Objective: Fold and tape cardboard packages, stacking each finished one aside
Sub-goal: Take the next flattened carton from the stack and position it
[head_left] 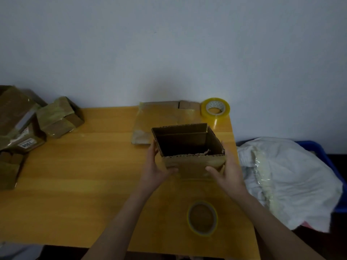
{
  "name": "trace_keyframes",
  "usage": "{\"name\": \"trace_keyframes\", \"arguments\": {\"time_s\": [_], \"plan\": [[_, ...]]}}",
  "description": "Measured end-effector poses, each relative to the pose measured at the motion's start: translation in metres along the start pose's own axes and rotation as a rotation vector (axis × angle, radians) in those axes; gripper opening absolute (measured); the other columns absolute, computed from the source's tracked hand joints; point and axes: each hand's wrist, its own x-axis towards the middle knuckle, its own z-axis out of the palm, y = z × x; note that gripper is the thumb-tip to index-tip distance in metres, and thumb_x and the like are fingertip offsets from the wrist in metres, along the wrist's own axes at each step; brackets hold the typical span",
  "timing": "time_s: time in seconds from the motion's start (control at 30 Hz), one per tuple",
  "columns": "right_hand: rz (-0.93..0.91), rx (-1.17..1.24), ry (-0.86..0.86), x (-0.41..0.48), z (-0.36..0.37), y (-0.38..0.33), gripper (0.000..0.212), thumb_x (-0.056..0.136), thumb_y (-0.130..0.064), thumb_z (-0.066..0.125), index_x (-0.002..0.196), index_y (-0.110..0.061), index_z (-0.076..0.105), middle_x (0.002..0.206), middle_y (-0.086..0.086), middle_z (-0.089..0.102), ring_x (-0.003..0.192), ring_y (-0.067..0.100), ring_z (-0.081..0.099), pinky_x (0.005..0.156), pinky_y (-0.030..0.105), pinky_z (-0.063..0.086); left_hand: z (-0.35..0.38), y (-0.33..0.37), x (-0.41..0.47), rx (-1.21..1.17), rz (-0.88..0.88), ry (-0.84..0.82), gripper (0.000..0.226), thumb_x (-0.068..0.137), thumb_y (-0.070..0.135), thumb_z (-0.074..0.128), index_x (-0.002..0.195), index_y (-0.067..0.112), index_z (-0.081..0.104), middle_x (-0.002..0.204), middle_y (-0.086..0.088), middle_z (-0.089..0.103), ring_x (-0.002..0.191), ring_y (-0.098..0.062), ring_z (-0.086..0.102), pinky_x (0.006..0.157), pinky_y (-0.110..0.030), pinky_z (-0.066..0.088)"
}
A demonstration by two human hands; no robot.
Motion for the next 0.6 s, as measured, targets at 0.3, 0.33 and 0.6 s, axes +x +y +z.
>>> {"name": "trace_keyframes", "arguments": {"time_s": [0.3,0.33,0.6], "plan": [[-0.22,-0.26,-0.114,-0.016,-0.003,-0.019,0.071,0.093,-0.048,0.051,0.148,-0.042,0.007,0.16,-0.005,0.012,0.065,0.007,0.056,0.063,0.026,0.049,-0.02,0.017,-0.007,0.11,0.253,0.019,0.051,0.076,0.049,0.065,0.124,0.041,0.051,0.143,0.016,0.039,0.129,-0.005,0.042,0.097,-0.029,0.045],[-0.236,-0.314,-0.12,-0.015,-0.005,-0.02,0.067,0.093,-0.057,0.042,0.148,-0.042,0.007,0.161,-0.005,0.011,0.067,0.004,0.055,0.062,0.027,0.049,-0.023,0.015,-0.005,0.125,0.263,0.029,0.042,0.079,0.043,0.066,0.119,0.037,0.056,0.137,0.014,0.044,0.126,-0.006,0.045,0.098,-0.03,0.045],[-0.154,-0.333,-0.207,-0.007,-0.011,-0.046,0.066,0.091,-0.067,0.031,0.139,-0.025,0.046,0.159,-0.009,0.011,0.106,0.017,0.059,0.073,0.029,0.044,-0.041,0.024,-0.001,0.234,0.174,0.115,0.051,0.079,0.046,0.07,0.117,0.016,0.054,0.111,0.004,0.054,0.099,-0.018,0.058,0.079,-0.038,0.054]]}}
